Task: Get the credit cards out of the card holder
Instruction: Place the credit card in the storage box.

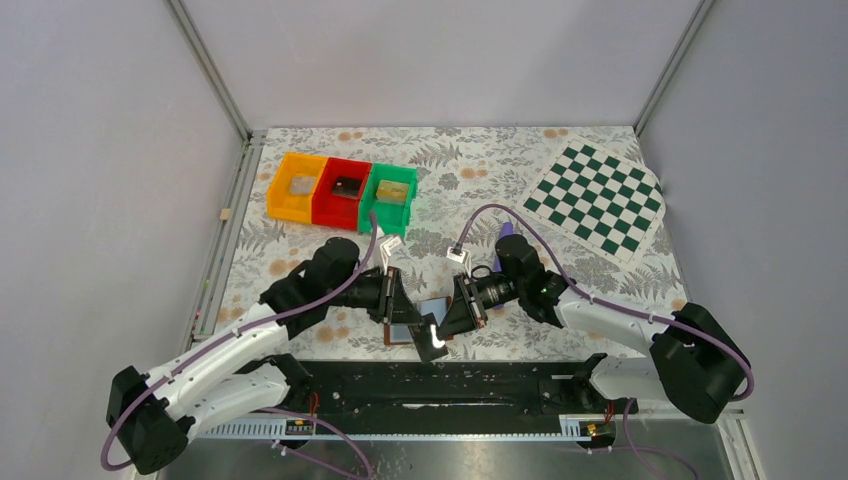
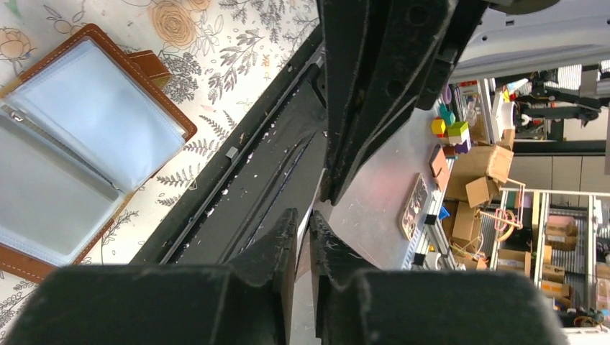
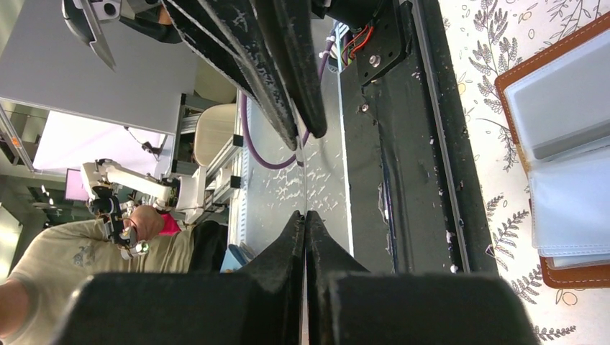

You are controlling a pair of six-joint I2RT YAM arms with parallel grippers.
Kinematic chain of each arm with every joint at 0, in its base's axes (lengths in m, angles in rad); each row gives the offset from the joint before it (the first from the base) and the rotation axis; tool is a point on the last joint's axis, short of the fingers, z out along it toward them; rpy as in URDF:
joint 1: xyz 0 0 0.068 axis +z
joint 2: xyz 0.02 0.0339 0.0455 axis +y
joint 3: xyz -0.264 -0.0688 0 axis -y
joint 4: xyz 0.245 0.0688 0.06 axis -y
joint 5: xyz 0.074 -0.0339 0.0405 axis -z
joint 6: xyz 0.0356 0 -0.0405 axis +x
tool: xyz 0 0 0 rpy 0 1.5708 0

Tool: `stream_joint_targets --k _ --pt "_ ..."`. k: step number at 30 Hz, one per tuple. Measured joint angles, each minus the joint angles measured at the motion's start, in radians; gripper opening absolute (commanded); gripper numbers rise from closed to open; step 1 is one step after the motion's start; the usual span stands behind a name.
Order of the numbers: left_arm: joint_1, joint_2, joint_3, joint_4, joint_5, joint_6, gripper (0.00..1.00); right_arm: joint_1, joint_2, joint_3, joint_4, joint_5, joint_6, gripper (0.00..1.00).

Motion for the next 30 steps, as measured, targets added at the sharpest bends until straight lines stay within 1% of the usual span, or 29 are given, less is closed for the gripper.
stream_joint_targets --k 1,2,3,5,6,7,8,10,11,13,15,18,20,23,26,29,30 --pt "0.004 0.0 -0.002 0.004 0.011 0.0 0.02 0.0 0.002 0.0 0.0 0.0 -0.002 0.0" --pt "0.006 0.0 -0.004 0.009 0.023 -0.002 0.0 0.0 0.005 0.0 0.0 -0.001 -0.003 0.0" --pt "0.008 0.001 -0.009 0.019 0.036 -0.005 0.0 0.0 0.008 0.0 -0.002 -0.002 -0.004 0.03" --pt "0.011 0.005 -0.018 0.036 0.057 -0.01 0.0 0.0 0.018 0.0 -0.008 -0.005 -0.005 0.14" --pt "0.012 0.008 -0.02 0.04 0.061 -0.01 0.0 0.0 0.02 0.0 -0.009 -0.007 -0.004 0.22" --pt "0.016 0.011 -0.022 0.042 0.065 -0.013 0.0 0.0 0.021 0.0 -0.011 -0.005 -0.004 0.38" --pt "0.022 0.015 -0.022 0.042 0.068 -0.016 0.0 0.0 0.021 0.0 -0.014 0.004 -0.003 0.49" --pt "0.045 0.017 -0.022 0.037 0.068 -0.017 0.0 -0.001 0.018 0.0 -0.016 0.023 0.011 0.63" --pt "0.076 0.016 -0.022 0.033 0.068 -0.019 0.0 -0.001 0.01 0.0 -0.018 0.04 0.019 0.69" --pt "0.144 0.011 -0.022 0.029 0.066 -0.023 0.0 -0.003 -0.019 0.0 -0.03 0.076 0.035 0.86" --pt "0.241 -0.004 -0.02 0.008 0.058 -0.024 0.0 -0.006 -0.068 0.003 -0.053 0.126 0.048 0.98" --pt "0.364 -0.014 0.006 -0.047 0.019 -0.001 0.0 -0.007 -0.135 0.008 -0.084 0.179 0.06 0.99" --pt "0.464 -0.009 0.05 -0.084 -0.002 0.019 0.0 -0.008 -0.18 0.01 -0.109 0.221 0.069 0.99" --pt "0.608 0.024 0.124 -0.094 -0.034 0.036 0.0 -0.008 -0.221 0.01 -0.129 0.268 0.092 0.99" --pt "0.734 0.092 0.198 -0.062 -0.058 0.037 0.0 -0.008 -0.255 0.01 -0.144 0.317 0.114 0.99" --pt "0.827 0.195 0.264 0.001 -0.09 0.035 0.0 -0.008 -0.287 0.006 -0.157 0.357 0.128 0.99" --pt "0.84 0.235 0.284 0.026 -0.102 0.033 0.0 -0.008 -0.299 0.002 -0.16 0.369 0.131 0.99"
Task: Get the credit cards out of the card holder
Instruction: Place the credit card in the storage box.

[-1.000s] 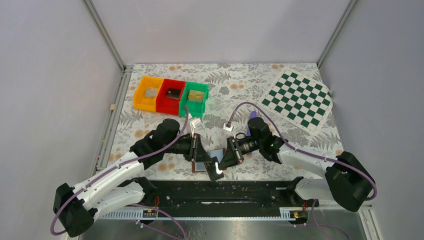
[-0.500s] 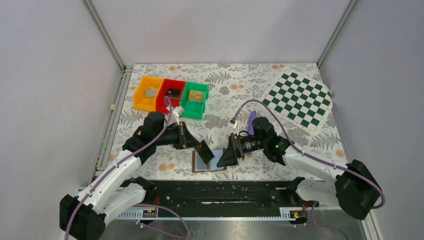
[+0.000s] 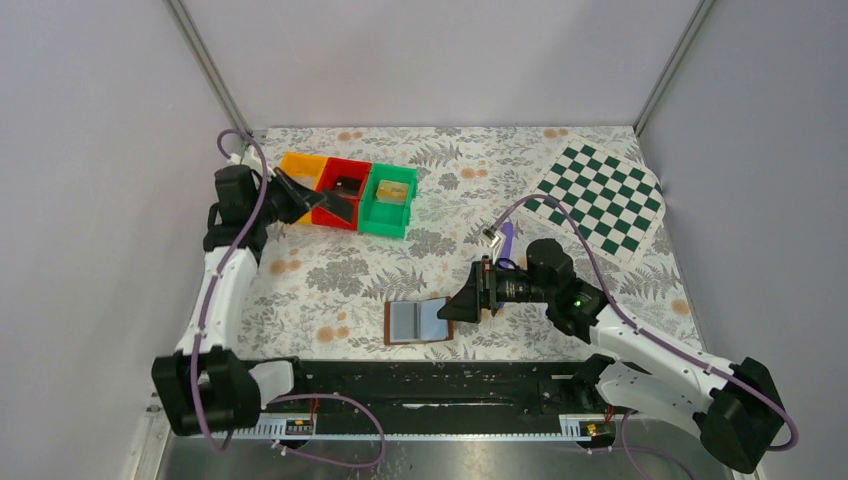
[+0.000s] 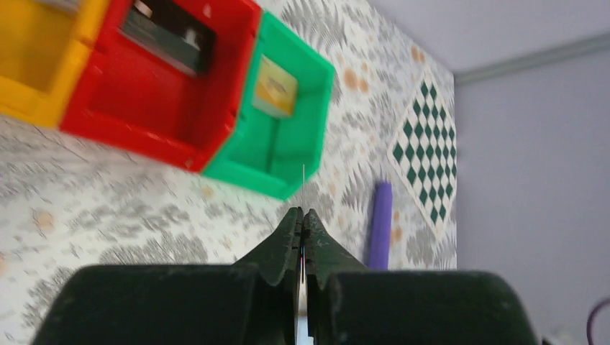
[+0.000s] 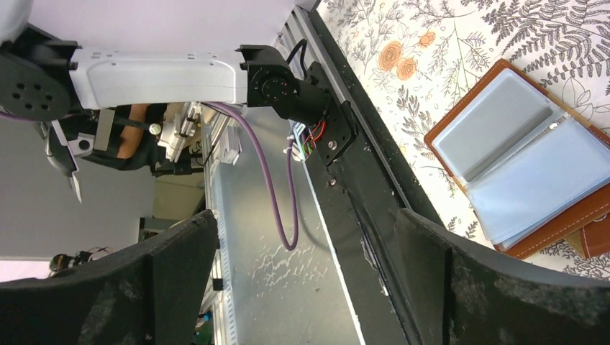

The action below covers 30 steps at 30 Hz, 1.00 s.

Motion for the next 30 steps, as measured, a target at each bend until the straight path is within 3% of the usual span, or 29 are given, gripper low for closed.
stream_joint_targets --k 5,9,20,30 --pt "0.128 0.174 0.038 0.198 0.011 -0.093 0.0 0.0 -0.021 -0.01 -0.02 0.041 0.008 0.99" --pt "0.174 0.332 0.11 0.264 0.003 -0.141 0.0 0.0 -0.019 -0.01 -0.023 0.059 0.013 0.99" --pt "0.142 0.617 0.275 0.424 0.012 -0.198 0.0 0.0 0.029 0.001 -0.042 0.085 0.004 0.99" --pt "0.053 0.783 0.478 0.348 -0.01 -0.093 0.0 0.0 0.059 0.031 -0.068 0.096 -0.019 0.99"
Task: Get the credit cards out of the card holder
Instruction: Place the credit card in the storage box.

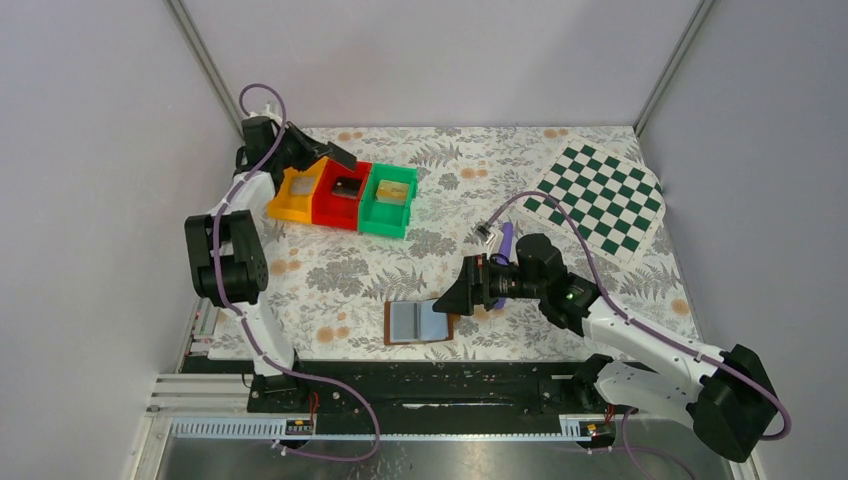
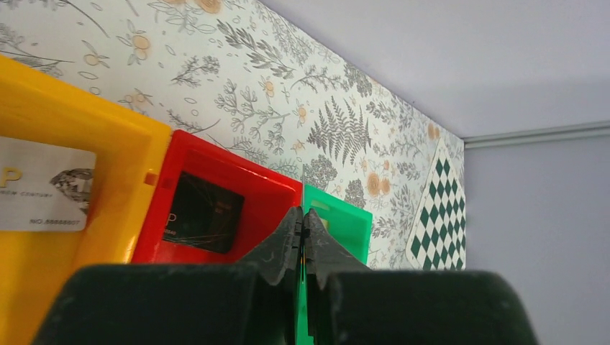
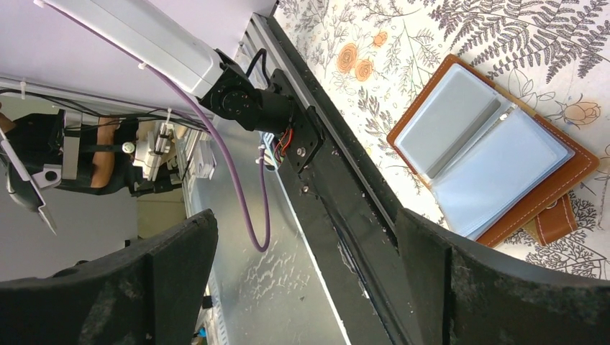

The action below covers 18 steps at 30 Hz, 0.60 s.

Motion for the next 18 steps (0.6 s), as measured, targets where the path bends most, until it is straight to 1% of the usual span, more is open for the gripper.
stream_joint_targets --k 5,10,18 --pt "-0.025 0.013 0.008 -0.008 -0.013 0.044 0.0 0.0 0.032 0.023 -0.011 0.001 -0.021 0.99" --pt "-0.024 0.075 0.029 -0.036 -0.037 0.082 0.0 -0.002 0.069 0.034 -0.017 0.001 -0.033 0.99" --pt "-0.034 0.125 0.038 -0.061 -0.051 0.116 0.0 -0.008 0.076 0.035 -0.019 0.0 -0.043 1.0"
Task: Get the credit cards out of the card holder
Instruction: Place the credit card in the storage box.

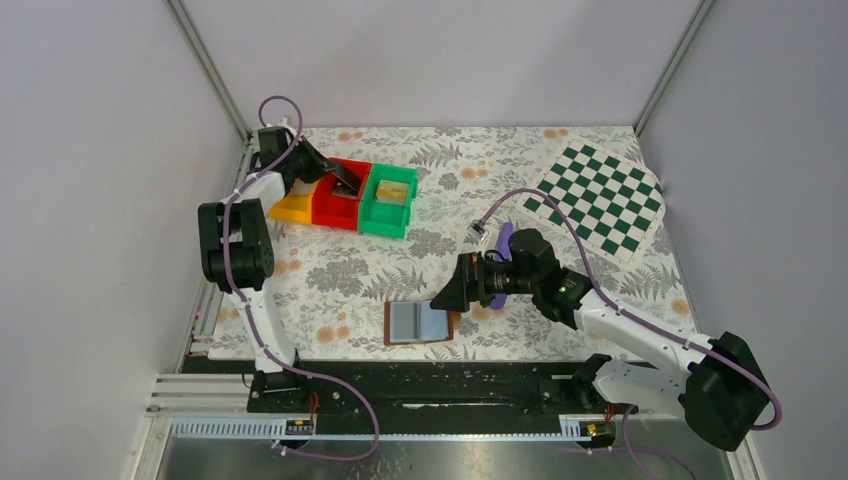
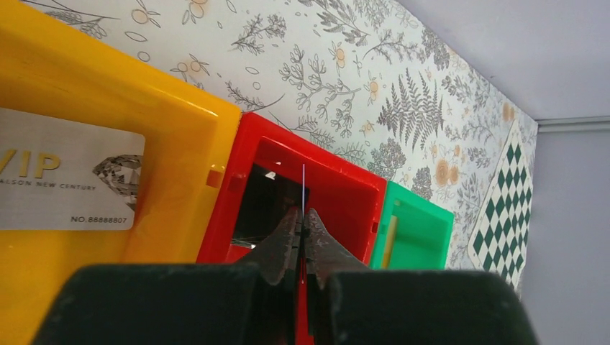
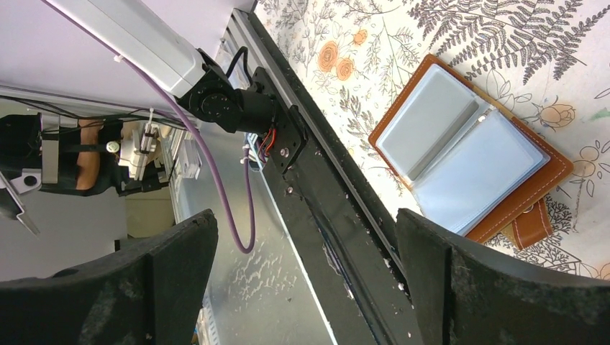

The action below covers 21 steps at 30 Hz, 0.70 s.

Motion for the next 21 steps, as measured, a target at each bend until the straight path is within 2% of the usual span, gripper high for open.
stream_joint_targets --k 11,21 --pt "-0.056 0.014 0.005 -0.022 -0.03 0.062 0.0 -0.01 0.013 0.0 0.0 0.0 -0.004 0.99" --pt "-0.056 0.021 0.019 -0.044 -0.046 0.077 0.0 -0.013 0.013 0.0 0.0 -0.001 -0.006 1.0"
